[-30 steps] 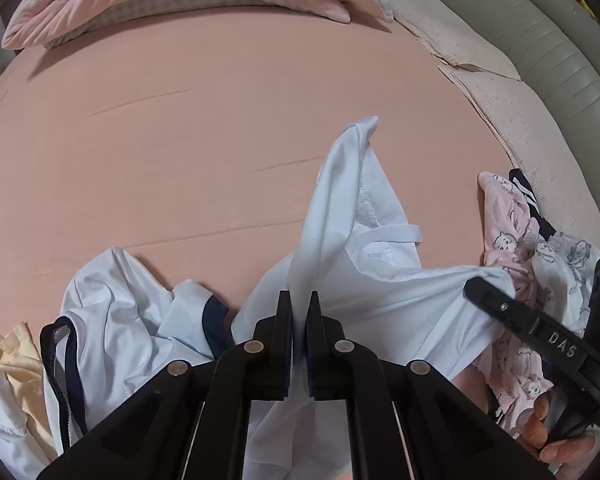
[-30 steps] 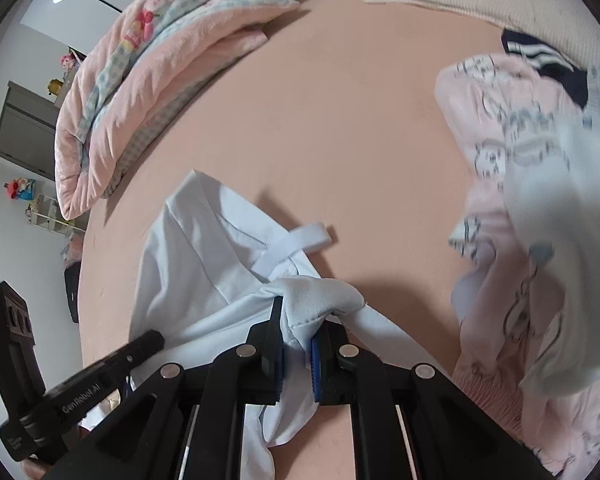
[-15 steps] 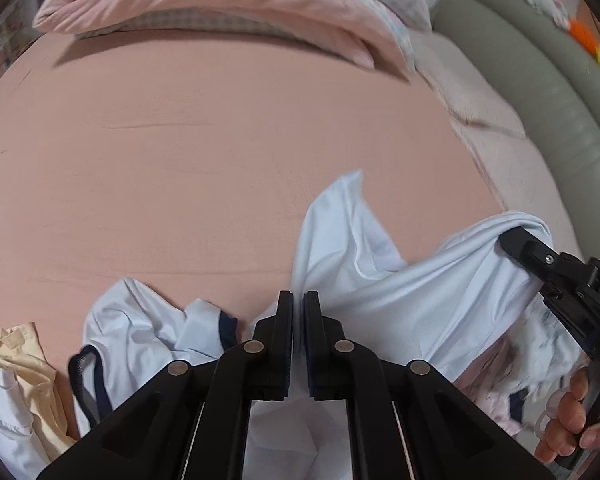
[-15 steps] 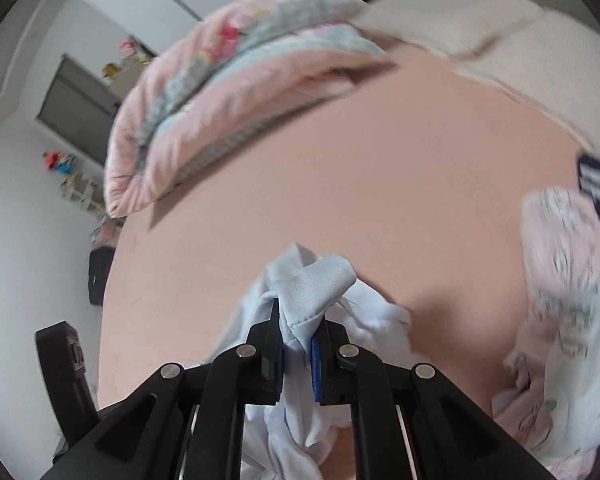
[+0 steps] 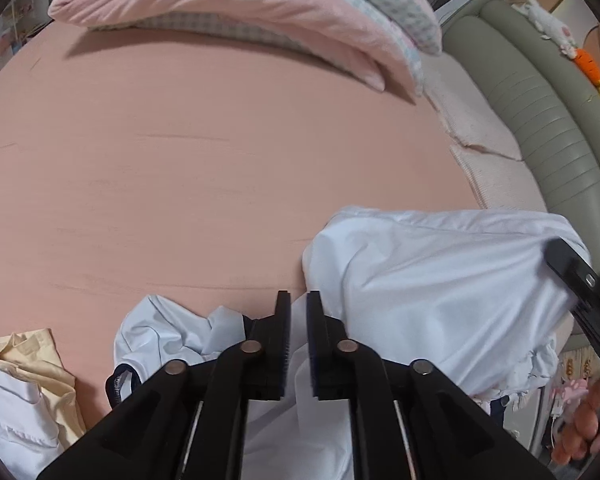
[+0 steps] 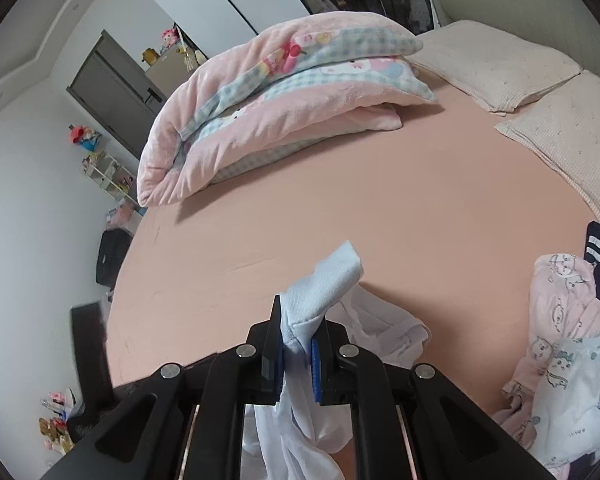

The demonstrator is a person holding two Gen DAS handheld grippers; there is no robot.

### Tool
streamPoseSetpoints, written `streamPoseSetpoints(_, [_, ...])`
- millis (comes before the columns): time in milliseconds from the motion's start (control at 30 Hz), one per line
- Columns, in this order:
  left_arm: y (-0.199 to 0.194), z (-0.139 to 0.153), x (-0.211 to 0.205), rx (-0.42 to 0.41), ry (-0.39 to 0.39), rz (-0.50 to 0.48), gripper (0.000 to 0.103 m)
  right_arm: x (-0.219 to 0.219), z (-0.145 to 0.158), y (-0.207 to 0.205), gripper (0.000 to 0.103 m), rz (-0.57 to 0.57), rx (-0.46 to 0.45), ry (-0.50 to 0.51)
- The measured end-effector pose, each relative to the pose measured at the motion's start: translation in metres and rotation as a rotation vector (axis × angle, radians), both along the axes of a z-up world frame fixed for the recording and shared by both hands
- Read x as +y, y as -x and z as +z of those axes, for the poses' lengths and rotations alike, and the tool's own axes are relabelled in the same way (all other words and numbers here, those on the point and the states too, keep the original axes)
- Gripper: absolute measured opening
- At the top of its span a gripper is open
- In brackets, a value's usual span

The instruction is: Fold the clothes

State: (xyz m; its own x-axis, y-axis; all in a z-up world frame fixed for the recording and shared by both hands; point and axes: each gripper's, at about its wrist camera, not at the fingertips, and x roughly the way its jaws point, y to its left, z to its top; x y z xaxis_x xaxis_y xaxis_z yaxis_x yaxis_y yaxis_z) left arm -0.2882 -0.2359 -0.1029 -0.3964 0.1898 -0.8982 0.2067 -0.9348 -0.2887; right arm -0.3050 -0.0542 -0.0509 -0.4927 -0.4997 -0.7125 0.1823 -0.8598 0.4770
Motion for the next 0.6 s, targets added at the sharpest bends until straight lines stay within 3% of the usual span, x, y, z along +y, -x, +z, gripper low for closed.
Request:
streamPoseSetpoints(133, [-0.001,-0.005,0.011,-0.007,-0.021,-0.047,0.066,0.008,-0.008,-0.006,0.008,-0.015,-0.027,-0.046])
streamPoseSetpoints(300, [-0.001,-0.009,0.021,-0.027,0.009,-0.067,0.071,0.012,-0.032,-0.003,0.012,-0.028,-0.103,-0.172])
streamPoseSetpoints(333, [0.0,-0.01,0.023,-0.03,0.017,-0.067,0.072,0.012,-0.037,-0.004,0.024,-0.042,-0.115,-0.229])
streamPoseSetpoints(367, [0.0,-0.01,0.023,-0.031,0.019,-0.065,0.072,0.011,-0.039,-0.005,0.043,-0.052,-0.112,-0.263])
streamPoseSetpoints(433, [0.001,-0.01,0.021,-0.034,0.015,-0.059,0.073,0.013,-0.041,-0.007,0.061,-0.066,-0.109,-0.294])
streamPoseSetpoints(600, [0.005,-0.013,0.018,-0.047,0.036,-0.046,0.074,0.029,-0.053,-0.008,0.068,-0.109,-0.164,-0.254])
